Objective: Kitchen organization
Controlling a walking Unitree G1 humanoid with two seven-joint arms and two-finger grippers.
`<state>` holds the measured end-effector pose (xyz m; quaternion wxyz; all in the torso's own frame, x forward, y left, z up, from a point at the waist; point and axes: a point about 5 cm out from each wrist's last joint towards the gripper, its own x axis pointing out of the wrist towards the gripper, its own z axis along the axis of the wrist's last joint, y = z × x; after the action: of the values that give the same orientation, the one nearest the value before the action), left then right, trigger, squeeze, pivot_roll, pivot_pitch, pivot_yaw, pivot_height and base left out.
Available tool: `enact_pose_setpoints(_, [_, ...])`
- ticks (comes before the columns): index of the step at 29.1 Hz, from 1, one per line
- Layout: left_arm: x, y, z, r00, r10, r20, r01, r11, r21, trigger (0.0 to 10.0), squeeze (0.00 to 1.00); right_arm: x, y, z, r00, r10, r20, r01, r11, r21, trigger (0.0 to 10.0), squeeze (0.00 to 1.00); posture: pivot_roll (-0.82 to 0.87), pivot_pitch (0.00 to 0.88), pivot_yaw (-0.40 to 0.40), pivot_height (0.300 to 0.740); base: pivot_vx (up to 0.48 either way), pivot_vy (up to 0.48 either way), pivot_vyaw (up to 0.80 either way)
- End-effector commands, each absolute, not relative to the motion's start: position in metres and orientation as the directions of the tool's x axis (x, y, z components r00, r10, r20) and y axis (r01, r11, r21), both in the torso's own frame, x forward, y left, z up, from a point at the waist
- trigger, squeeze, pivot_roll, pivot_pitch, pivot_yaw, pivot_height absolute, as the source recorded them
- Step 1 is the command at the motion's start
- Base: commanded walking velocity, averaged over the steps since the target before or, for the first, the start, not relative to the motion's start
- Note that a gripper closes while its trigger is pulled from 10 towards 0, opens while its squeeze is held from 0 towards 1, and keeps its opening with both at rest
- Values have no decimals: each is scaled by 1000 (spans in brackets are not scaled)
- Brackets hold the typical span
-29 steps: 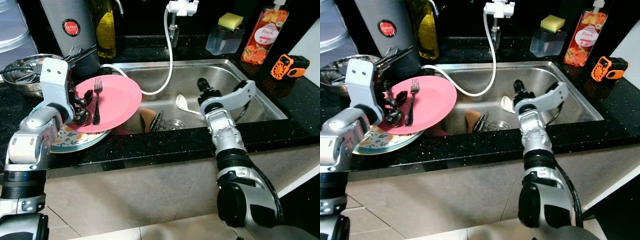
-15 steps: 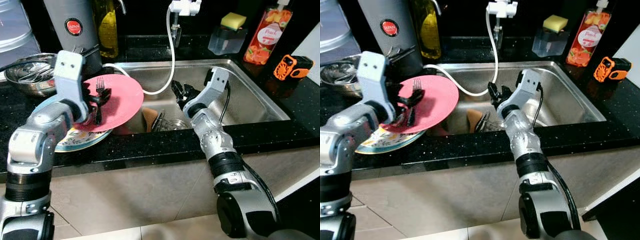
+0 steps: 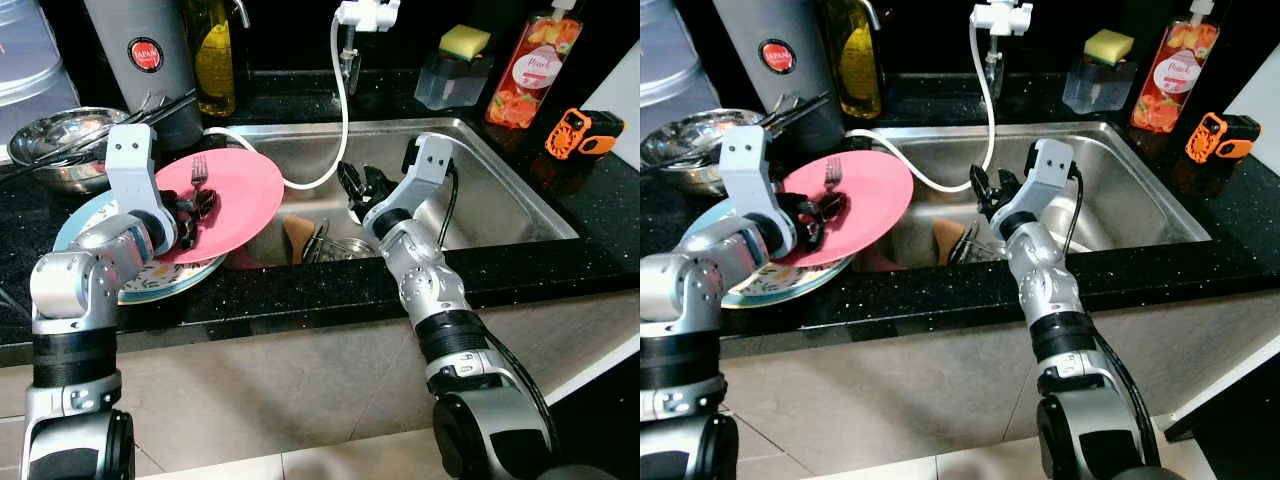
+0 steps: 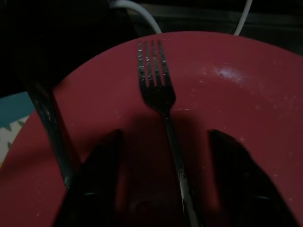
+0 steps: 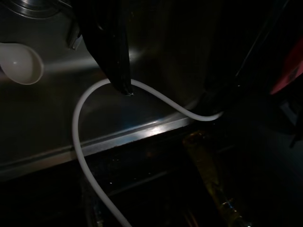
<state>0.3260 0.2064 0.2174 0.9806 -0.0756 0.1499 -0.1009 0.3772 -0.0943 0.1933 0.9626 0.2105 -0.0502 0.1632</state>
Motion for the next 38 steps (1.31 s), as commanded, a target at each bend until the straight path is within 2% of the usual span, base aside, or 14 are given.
enact_pose_setpoints(1, [324, 205, 196, 899, -216, -382, 148, 969, -200, 0, 0, 376, -97, 194, 941, 290, 175, -336, 859, 386, 10000, 0, 276, 0, -26, 740, 0, 0, 0])
enact_pose_setpoints(13, [317, 216, 189, 883, -151, -445, 83, 982, -169, 0, 0, 375, -99, 191, 947, 274, 165, -319, 852, 415, 10000, 0, 287, 0, -26, 740, 0, 0, 0])
enact_pose_setpoints(19, [319, 216, 200, 912, -147, -384, 86, 981, -171, 0, 0, 376, -99, 194, 946, 278, 170, -324, 850, 416, 10000, 0, 286, 0, -30, 740, 0, 0, 0])
enact_pose_setpoints(20, [321, 217, 211, 941, -130, -311, 93, 987, -130, 1333, 0, 376, -99, 194, 945, 278, 172, -325, 849, 417, 10000, 0, 285, 0, -32, 740, 0, 0, 0])
enact_pose_setpoints(21, [322, 217, 224, 967, -120, -225, 100, 990, -100, 10000, 0, 376, -99, 195, 944, 278, 178, -328, 846, 421, 10000, 0, 285, 0, -34, 740, 0, 0, 0])
enact_pose_setpoints(25, [321, 216, 252, 993, -107, -50, 104, 993, -58, 10000, 0, 375, -101, 202, 935, 279, 219, -351, 815, 461, 10000, 0, 285, 0, -37, 740, 0, 0, 0])
enact_pose_setpoints(29, [312, 207, 287, 974, -186, 132, 177, 981, 75, 10000, 0, 365, -96, 236, 859, 338, 385, -510, 633, 583, 10000, 0, 286, 0, -42, 740, 0, 0, 0])
enact_pose_setpoints(30, [312, 207, 287, 974, -186, 132, 177, 981, 75, 10000, 0, 365, -96, 236, 859, 338, 385, -510, 633, 583, 10000, 0, 286, 0, -42, 740, 0, 0, 0])
enact_pose_setpoints(31, [308, 199, 295, 953, -252, 170, 234, 965, 121, 10000, 0, 360, -90, 249, 818, 376, 436, -575, 555, 601, 10000, 0, 284, 0, -45, 740, 0, 0, 0])
enact_pose_setpoints(32, [308, 199, 295, 953, -252, 170, 234, 965, 121, 10000, 0, 360, -90, 249, 818, 376, 436, -575, 555, 601, 10000, 0, 284, 0, -45, 740, 0, 0, 0])
enact_pose_setpoints(34, [300, 178, 303, 895, -399, 197, 367, 912, 183, 10000, 0, 349, -75, 268, 740, 445, 505, -669, 401, 626, 10000, 0, 282, 0, -47, 740, 0, 0, 0])
enact_pose_setpoints(35, [300, 178, 303, 895, -399, 197, 367, 912, 183, 10000, 0, 349, -75, 268, 740, 445, 505, -669, 401, 626, 10000, 0, 282, 0, -47, 740, 0, 0, 0])
enact_pose_setpoints(36, [297, 168, 303, 858, -473, 200, 435, 877, 206, 10000, 0, 344, -66, 274, 701, 479, 528, -700, 323, 637, 10000, 0, 278, 0, -47, 740, 0, 0, 0])
enact_pose_setpoints(38, [292, 156, 302, 814, -547, 197, 503, 833, 232, 10000, 0, 338, -56, 278, 662, 514, 546, -725, 253, 641, 10000, 0, 274, 0, -47, 740, 0, 0, 0])
